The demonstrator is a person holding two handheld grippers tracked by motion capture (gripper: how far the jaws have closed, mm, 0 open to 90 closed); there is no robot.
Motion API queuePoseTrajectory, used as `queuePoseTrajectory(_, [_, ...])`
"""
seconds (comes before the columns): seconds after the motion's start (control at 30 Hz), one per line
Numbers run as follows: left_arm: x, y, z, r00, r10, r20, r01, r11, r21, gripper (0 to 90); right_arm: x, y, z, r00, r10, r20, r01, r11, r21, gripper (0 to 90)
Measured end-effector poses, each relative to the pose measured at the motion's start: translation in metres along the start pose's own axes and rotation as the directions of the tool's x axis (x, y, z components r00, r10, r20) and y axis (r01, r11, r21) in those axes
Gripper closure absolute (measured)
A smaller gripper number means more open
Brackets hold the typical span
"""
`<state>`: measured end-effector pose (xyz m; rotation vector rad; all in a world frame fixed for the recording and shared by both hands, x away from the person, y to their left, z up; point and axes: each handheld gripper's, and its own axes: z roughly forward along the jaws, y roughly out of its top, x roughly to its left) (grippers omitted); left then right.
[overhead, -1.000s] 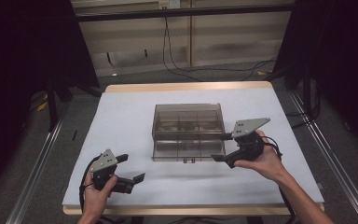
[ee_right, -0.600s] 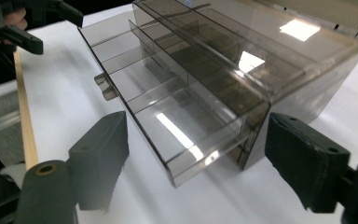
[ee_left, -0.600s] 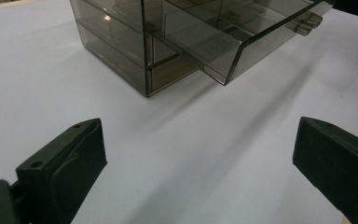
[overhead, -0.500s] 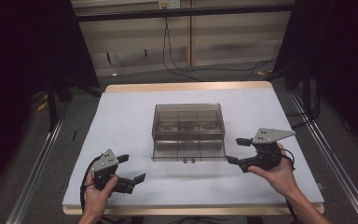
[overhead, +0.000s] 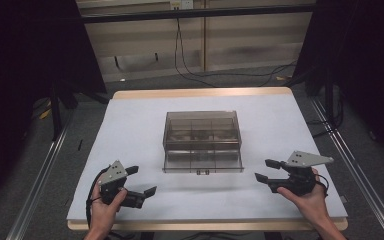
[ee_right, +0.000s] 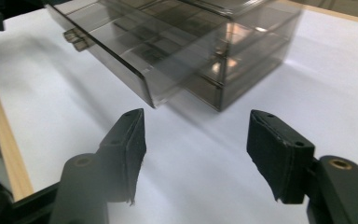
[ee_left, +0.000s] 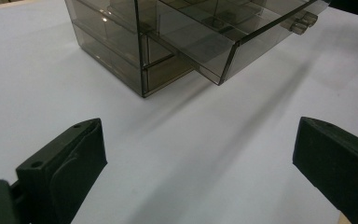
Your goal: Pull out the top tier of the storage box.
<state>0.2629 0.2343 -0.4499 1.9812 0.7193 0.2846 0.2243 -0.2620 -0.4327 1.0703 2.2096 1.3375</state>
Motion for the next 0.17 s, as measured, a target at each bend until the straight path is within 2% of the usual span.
queuePoseTrajectory(0.07, [-0.0005, 0.0, 0.0006, 1.0, -0.003, 0.004, 0.003, 1.0, -0.002, 2.4, -0.0015, -0.0027, -0.0044, 0.9998, 0.019, 0.004, -0.019, 0.9998, -0.009, 39.9])
queuePoseTrajectory(0.13, [-0.0012, -0.0002, 0.0013, 1.0, 0.004, 0.006, -0.004, 1.0, 0.003, 2.4, -0.0011, -0.0046, -0.0059, 0.9996, 0.002, 0.027, -0.002, 1.0, 0.004, 41.3])
queuePoseTrajectory(0.17, [-0.0022, -0.0002, 0.002, 1.0, -0.003, 0.007, 0.003, 1.0, 0.001, 2.4, -0.0011, -0.0054, -0.0058, 0.9997, 0.004, 0.024, -0.005, 0.9999, 0.013, 41.4])
